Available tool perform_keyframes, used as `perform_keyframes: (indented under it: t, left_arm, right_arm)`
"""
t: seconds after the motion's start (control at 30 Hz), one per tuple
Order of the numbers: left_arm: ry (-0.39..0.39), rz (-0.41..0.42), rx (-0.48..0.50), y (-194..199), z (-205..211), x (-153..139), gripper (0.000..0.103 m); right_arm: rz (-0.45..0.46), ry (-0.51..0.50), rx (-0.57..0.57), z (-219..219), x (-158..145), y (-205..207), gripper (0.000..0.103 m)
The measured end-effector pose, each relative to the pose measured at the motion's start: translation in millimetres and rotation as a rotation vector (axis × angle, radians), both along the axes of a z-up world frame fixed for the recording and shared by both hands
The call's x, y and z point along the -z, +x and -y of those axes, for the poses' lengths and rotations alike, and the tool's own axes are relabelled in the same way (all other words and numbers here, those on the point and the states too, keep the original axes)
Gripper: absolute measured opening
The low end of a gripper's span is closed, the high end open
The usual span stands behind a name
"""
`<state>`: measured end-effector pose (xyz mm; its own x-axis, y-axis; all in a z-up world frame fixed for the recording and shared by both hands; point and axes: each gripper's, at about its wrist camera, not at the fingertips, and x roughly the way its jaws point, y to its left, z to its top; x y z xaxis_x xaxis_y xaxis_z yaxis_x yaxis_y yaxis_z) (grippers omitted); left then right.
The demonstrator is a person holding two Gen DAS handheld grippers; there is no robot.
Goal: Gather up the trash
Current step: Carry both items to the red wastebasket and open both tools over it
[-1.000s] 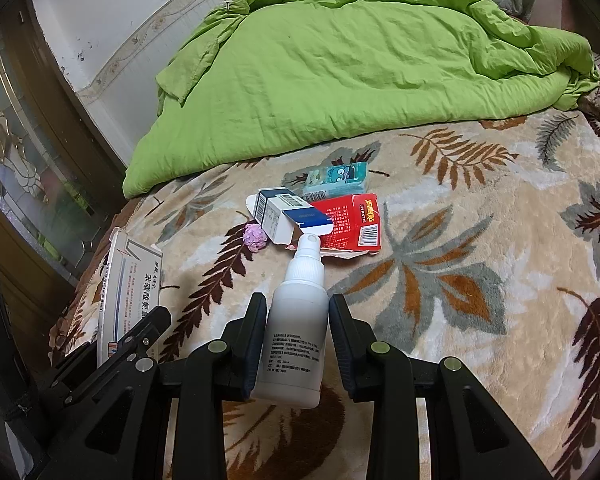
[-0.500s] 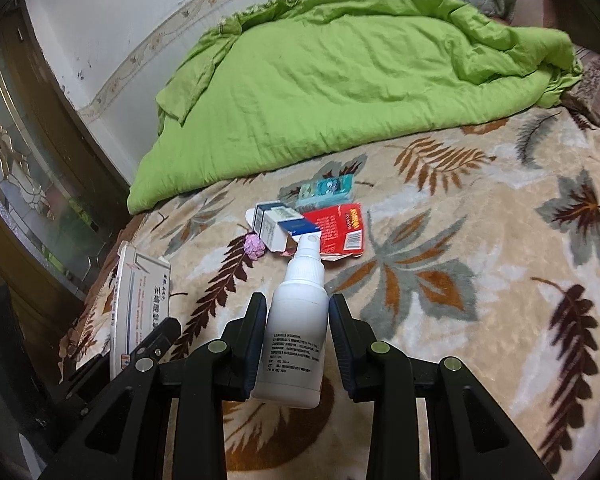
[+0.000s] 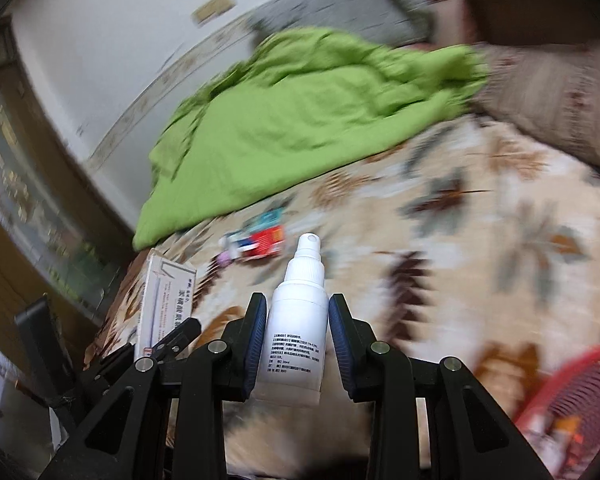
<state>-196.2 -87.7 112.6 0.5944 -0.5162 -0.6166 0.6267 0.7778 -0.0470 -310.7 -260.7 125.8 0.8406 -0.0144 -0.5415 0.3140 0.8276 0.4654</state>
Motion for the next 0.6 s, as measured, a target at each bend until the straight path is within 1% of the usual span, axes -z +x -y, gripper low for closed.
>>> perform_keyframes:
  t: [0.13, 0.17, 0.2, 0.27, 0.33, 0.43, 0.5, 0.57, 0.6]
  left_arm:
    - [-0.025, -0.034, 0.24, -54, 47, -14, 0.013]
    - [-0.027, -0.046, 0.315, -70, 61, -17, 0.013]
    - [-0.035, -0.061, 0.369, -82, 71, -18, 0.013]
    - [-0.04, -0.11, 0.477, -104, 93, -19, 0.013]
    - [-0.031, -0.157, 0.559, -124, 114, -16, 0.013]
    - [0.002, -0.224, 0.634, -145, 144, -4, 0.013]
    - [0.029, -0.271, 0.68, -156, 160, 6, 0.013]
    - [0.058, -0.298, 0.695, -164, 170, 14, 0.023]
    - [0.065, -0.303, 0.698, -166, 172, 17, 0.033]
  right_arm:
    - [-0.031, -0.013, 0.136, 38, -3, -77, 0.035]
    - [-0.042, -0.006, 0.17, 48, -1, -95, 0.035]
    - [-0.051, 0.006, 0.207, 57, 1, -114, 0.035]
    - [-0.073, 0.025, 0.276, 74, 7, -149, 0.035]
    - [-0.098, 0.035, 0.343, 87, 16, -176, 0.035]
    - [-0.135, 0.075, 0.395, 99, 33, -199, 0.035]
    - [-0.15, 0.103, 0.412, 106, 43, -207, 0.037]
    - [-0.154, 0.127, 0.433, 109, 49, -211, 0.038]
    - [-0.152, 0.134, 0.441, 111, 50, -212, 0.046]
